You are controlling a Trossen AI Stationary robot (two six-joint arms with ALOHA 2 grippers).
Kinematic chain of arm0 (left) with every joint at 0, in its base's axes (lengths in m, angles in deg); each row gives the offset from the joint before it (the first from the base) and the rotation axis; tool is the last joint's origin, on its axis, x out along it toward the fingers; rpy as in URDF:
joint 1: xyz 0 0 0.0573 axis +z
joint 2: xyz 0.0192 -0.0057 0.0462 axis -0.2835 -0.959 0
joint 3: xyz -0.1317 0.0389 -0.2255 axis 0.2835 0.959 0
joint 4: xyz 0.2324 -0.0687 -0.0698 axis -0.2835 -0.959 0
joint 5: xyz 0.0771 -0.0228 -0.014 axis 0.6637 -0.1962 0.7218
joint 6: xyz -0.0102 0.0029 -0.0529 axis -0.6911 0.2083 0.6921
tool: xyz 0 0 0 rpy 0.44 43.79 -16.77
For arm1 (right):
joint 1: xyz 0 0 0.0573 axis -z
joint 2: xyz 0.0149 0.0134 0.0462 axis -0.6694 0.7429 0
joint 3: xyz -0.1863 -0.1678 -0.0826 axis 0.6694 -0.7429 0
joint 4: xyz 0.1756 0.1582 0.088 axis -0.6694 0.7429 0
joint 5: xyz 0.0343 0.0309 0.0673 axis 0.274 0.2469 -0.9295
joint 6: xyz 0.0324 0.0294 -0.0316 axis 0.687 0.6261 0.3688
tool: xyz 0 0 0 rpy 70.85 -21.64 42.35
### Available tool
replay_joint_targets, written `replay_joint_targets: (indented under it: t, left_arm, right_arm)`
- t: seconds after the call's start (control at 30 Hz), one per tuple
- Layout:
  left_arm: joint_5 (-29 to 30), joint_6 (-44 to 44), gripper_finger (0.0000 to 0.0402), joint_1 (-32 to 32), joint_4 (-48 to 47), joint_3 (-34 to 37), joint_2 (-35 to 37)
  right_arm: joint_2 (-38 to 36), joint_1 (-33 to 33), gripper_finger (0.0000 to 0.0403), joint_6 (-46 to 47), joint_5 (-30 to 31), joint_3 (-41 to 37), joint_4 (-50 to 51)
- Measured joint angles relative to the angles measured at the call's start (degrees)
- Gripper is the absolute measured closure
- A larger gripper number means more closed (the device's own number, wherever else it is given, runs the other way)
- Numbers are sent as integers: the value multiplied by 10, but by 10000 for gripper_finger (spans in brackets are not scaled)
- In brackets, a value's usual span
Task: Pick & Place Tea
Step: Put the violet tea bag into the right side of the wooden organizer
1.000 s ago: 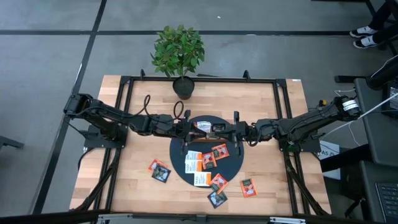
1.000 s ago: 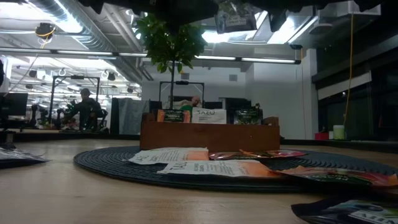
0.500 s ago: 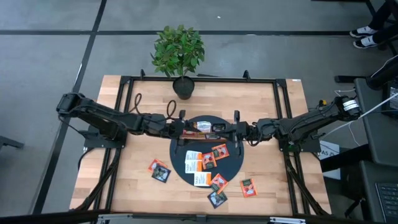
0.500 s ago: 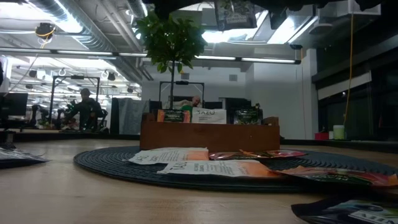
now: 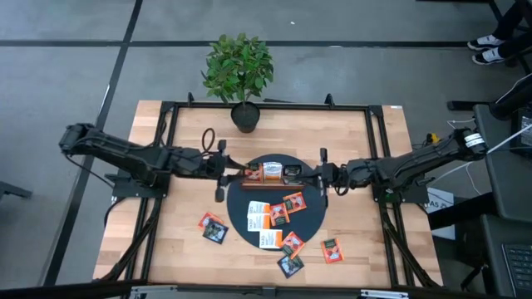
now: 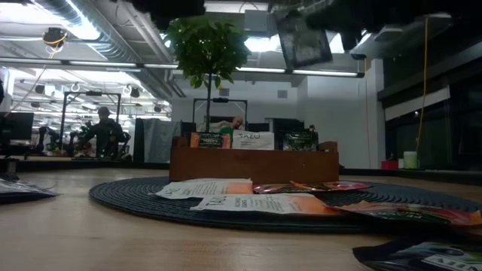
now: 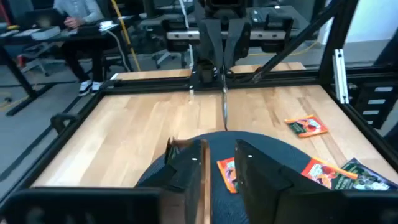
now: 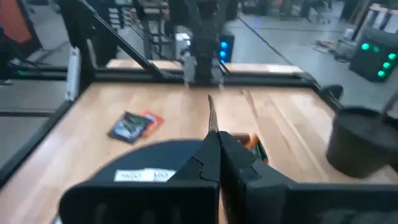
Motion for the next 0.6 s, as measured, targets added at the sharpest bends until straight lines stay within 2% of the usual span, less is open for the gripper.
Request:
replay_joint_targets:
  t: [0.13,0.33,0.6]
  left_arm:
    - [3,11,349,0,24,36,21]
    - [3,22,394,0,34,67,37]
    - [3,25,399,0,35,70,37]
  right_arm:
    - [-13,2,403,-12,0,-52,-81]
    - [-23,21,403,-16,-1,-114,-148]
    - [-21,61,403,-15,-28,-179,-222]
